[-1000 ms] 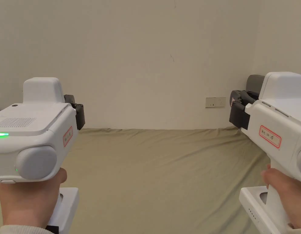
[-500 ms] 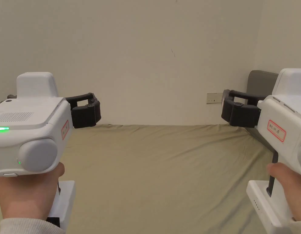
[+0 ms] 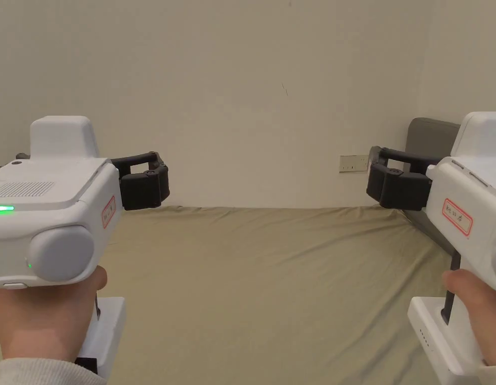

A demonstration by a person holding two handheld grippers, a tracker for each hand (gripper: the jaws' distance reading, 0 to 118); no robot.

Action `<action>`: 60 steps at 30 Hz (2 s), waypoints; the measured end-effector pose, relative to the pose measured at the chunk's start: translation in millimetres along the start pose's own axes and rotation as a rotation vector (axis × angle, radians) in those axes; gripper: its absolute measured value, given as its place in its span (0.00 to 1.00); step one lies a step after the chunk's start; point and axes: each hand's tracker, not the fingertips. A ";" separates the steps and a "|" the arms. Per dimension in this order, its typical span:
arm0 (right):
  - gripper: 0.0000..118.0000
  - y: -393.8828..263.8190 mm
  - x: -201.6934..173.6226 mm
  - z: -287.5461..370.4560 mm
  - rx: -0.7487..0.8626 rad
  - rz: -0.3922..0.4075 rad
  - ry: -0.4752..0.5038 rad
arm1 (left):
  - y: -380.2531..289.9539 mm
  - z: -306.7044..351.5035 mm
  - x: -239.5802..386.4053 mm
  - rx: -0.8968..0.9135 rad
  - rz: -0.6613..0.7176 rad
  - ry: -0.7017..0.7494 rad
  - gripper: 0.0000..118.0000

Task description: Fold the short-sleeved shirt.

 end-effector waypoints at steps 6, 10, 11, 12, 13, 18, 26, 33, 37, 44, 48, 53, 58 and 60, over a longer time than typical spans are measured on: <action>1.00 -1.1 -0.4 -0.5 0.002 0.000 -0.004 | -3.1 -0.5 -0.1 0.000 0.006 0.001 1.00; 1.00 -1.3 0.3 -1.0 -0.004 -0.001 -0.005 | -3.1 -0.9 0.4 -0.010 0.002 0.002 1.00; 1.00 -2.0 0.6 -0.1 0.009 -0.006 -0.006 | -3.2 -0.7 -0.4 -0.011 0.005 -0.002 1.00; 1.00 -1.9 0.7 0.0 0.008 -0.004 -0.009 | -3.1 -0.7 -1.0 -0.013 0.006 -0.004 1.00; 1.00 -1.6 0.8 -0.3 0.005 -0.002 -0.015 | -3.5 0.2 -0.2 -0.014 0.009 -0.001 1.00; 1.00 -3.4 0.4 -0.8 -0.005 0.000 -0.015 | -3.8 2.0 -0.4 -0.011 0.013 0.001 1.00; 1.00 -5.8 0.1 -2.0 -0.014 0.008 -0.024 | -6.1 0.8 0.8 -0.023 0.011 0.001 1.00; 1.00 -5.7 0.4 -1.8 -0.017 0.011 -0.029 | -8.8 0.2 1.5 -0.029 0.019 -0.002 1.00; 1.00 -4.8 0.2 -1.4 -0.013 0.012 -0.031 | -9.6 0.2 1.8 -0.030 0.016 -0.005 1.00; 1.00 -6.2 -1.5 -2.4 -0.019 0.025 -0.031 | -10.8 -0.3 3.2 -0.031 0.016 -0.003 1.00; 1.00 -8.3 -1.9 -3.9 -0.025 0.027 -0.030 | -12.3 -1.4 3.2 -0.038 0.019 -0.003 1.00; 1.00 -9.2 -2.8 -6.3 -0.031 0.032 -0.032 | -14.8 -4.7 2.1 -0.047 0.024 -0.004 1.00; 1.00 -10.2 -3.4 -9.5 -0.033 0.035 -0.034 | -16.8 -7.6 2.4 -0.052 0.023 -0.003 1.00; 1.00 -12.3 -4.2 -12.8 -0.032 0.040 -0.040 | -19.1 -11.0 2.9 -0.053 0.023 0.002 1.00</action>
